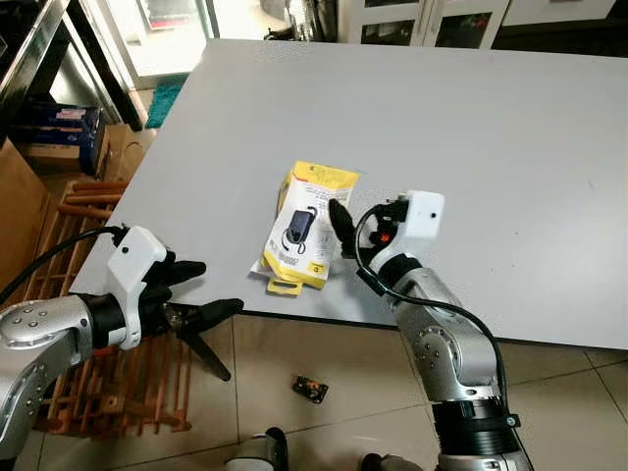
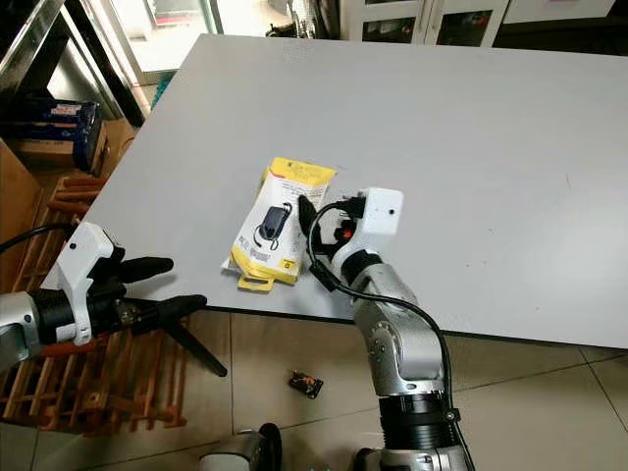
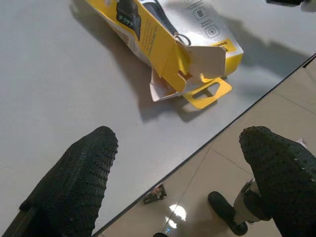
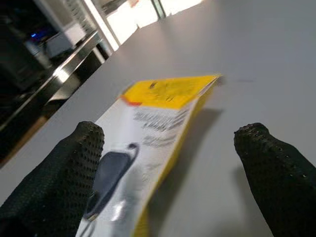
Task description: Picking trash to rubbish bin
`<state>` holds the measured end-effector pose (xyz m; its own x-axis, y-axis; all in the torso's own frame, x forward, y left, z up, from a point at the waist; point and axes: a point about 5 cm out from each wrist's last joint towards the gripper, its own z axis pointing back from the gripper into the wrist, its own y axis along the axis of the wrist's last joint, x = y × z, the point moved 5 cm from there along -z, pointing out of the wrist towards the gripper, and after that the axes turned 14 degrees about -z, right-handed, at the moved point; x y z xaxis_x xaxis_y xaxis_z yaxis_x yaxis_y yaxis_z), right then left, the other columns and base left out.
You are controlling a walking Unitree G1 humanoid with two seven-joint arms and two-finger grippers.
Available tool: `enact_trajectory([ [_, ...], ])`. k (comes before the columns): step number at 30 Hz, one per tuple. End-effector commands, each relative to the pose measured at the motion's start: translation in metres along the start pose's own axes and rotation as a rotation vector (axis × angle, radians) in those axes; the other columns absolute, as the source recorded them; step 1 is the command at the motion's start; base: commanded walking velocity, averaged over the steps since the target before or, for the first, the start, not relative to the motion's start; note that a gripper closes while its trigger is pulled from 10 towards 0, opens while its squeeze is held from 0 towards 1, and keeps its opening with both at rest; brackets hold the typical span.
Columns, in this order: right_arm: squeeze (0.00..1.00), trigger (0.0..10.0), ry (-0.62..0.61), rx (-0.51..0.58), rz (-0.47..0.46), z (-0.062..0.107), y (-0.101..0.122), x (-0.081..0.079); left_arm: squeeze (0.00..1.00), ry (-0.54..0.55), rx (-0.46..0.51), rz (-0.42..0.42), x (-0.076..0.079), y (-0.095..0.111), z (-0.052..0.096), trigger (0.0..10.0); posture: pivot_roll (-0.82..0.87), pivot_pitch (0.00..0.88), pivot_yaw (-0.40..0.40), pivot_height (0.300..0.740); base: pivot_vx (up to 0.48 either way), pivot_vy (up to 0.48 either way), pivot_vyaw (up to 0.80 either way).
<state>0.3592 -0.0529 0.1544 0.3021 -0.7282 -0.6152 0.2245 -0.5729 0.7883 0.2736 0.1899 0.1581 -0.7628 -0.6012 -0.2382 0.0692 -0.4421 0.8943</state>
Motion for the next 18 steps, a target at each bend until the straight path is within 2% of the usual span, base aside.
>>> enact_trajectory([
  [1,0.0,10.0,0.02,-0.065,-0.031,-0.003,-0.013,-0.002,0.0,-0.004,0.005,-0.007,-0.001,0.004,0.004,10.0,0.18,0.192,0.04,0.74,0.0,0.0,0.0],
  [6,0.0,10.0,0.009,-0.091,-0.032,-0.009,-0.014,0.001,0.0,-0.004,0.003,-0.01,-0.001,0.005,0.003,10.0,0.18,0.189,0.044,0.74,0.0,0.0,0.0],
  [12,0.0,10.0,-0.025,-0.102,-0.077,-0.012,-0.012,0.009,0.0,-0.005,0.006,-0.016,-0.001,0.008,0.005,10.0,0.19,0.19,0.043,0.74,0.0,0.0,0.0],
  [18,0.0,10.0,-0.024,-0.179,-0.111,-0.014,-0.031,0.014,0.0,-0.019,-0.007,-0.031,0.001,0.009,0.011,10.0,0.21,0.192,0.041,0.74,0.0,0.0,0.0],
])
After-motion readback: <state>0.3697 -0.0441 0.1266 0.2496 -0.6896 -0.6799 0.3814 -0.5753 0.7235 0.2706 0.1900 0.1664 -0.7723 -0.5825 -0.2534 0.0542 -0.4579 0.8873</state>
